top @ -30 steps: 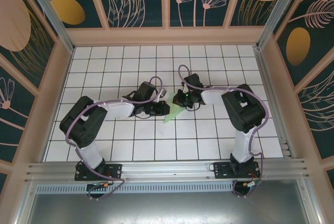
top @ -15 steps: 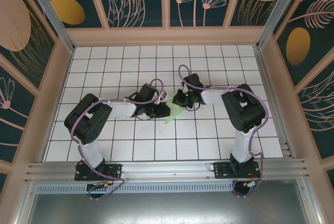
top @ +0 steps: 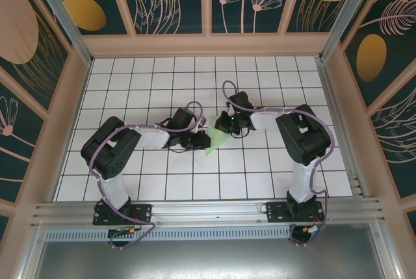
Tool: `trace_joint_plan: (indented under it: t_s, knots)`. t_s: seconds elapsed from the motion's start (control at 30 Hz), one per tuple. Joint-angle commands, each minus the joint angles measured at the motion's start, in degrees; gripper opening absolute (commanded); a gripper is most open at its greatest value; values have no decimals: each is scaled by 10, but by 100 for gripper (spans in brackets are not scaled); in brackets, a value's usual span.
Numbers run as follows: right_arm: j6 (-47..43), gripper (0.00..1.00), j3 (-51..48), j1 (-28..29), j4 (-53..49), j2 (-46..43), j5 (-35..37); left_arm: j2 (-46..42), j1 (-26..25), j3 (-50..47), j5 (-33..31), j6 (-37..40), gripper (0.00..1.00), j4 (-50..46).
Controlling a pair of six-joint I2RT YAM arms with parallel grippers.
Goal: Fold a paper plane with a square sheet of paper (pick it up from the middle)
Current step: Fourth fold the wing at the center of the table.
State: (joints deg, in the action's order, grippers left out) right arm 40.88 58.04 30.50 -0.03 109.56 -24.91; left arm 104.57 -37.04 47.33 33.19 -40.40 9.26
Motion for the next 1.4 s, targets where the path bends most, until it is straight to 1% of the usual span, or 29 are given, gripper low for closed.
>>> trace_joint_plan:
  t_s: [0.0, 0.17, 0.37, 0.8, 0.97, 1.1, 1.17, 1.27, 1.37]
  knots:
    - [3, 0, -15, 5, -52, 39, 61, 3, -5, -2, 12, -5, 12, 6]
    - [5, 0, -15, 5, -51, 40, 61, 11, -5, 14, 9, -5, 12, 6]
    - [7, 0, -17, 5, -52, 43, 63, 10, -8, -8, 7, -5, 12, -3]
    - [12, 0, -19, 5, -54, 52, 65, -13, -22, -55, -21, 1, 8, -43]
    - [12, 0, -17, 5, -55, 54, 67, -38, -28, -85, -23, 2, 7, -48]
    - [12, 0, -18, 5, -56, 53, 69, -60, -27, -103, -19, 32, 4, -56]
    - [13, 0, -19, 5, -56, 52, 69, -86, -27, -100, -21, 45, 3, -59]
    - [14, 0, -21, 5, -56, 51, 70, -122, -27, -86, -38, 54, 3, -54]
    - [15, 0, -21, 5, -55, 48, 71, -161, -27, -72, -71, 53, 2, -39]
